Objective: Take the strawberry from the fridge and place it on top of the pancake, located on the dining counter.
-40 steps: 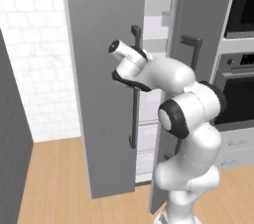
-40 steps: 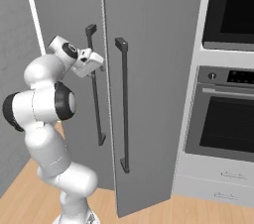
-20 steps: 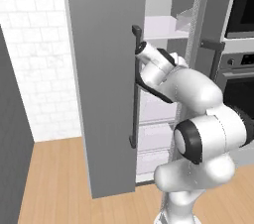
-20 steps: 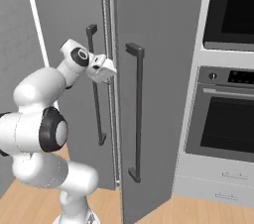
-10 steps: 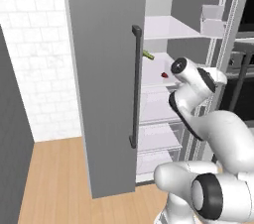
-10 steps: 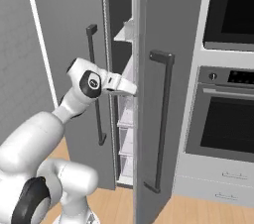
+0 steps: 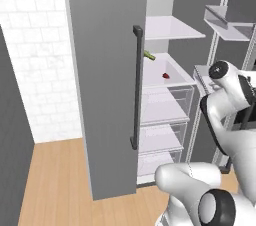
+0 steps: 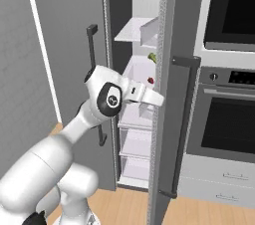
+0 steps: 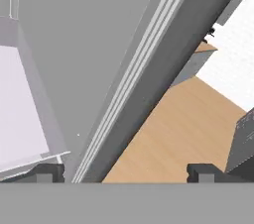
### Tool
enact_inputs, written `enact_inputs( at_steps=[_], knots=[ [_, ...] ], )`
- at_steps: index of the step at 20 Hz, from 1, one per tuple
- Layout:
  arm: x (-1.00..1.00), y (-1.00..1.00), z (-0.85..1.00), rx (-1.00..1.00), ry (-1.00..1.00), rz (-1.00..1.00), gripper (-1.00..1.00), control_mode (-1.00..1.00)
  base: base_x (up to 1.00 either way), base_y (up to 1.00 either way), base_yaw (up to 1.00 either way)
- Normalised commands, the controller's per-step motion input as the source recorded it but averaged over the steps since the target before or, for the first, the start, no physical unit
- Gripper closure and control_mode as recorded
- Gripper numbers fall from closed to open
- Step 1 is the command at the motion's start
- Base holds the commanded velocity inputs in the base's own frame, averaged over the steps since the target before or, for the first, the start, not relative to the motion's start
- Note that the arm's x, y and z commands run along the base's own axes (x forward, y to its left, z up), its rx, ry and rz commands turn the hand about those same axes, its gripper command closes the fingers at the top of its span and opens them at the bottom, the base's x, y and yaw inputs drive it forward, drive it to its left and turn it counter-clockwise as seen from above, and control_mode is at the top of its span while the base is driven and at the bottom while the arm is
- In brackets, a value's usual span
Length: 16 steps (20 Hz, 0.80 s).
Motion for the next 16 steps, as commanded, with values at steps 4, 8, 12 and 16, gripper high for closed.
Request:
enact_inputs(
  at_steps=[4, 8, 12, 16],
  knots=[
    [-0.05, -0.53, 0.49, 0.01, -0.01, -0.15, -1.00, -1.00, 0.00, 0.00, 0.00],
    [0.00, -0.52, 0.28, 0.00, -0.07, -0.13, -1.00, -1.00, 0.00, 0.00, 0.00],
    [0.00, -0.61, 0.11, 0.00, -0.09, -0.11, -1.00, -1.00, 0.00, 0.00, 0.00],
    [0.00, -0.61, 0.01, 0.00, -0.15, -0.06, -1.00, -1.00, 0.00, 0.00, 0.00]
  ],
)
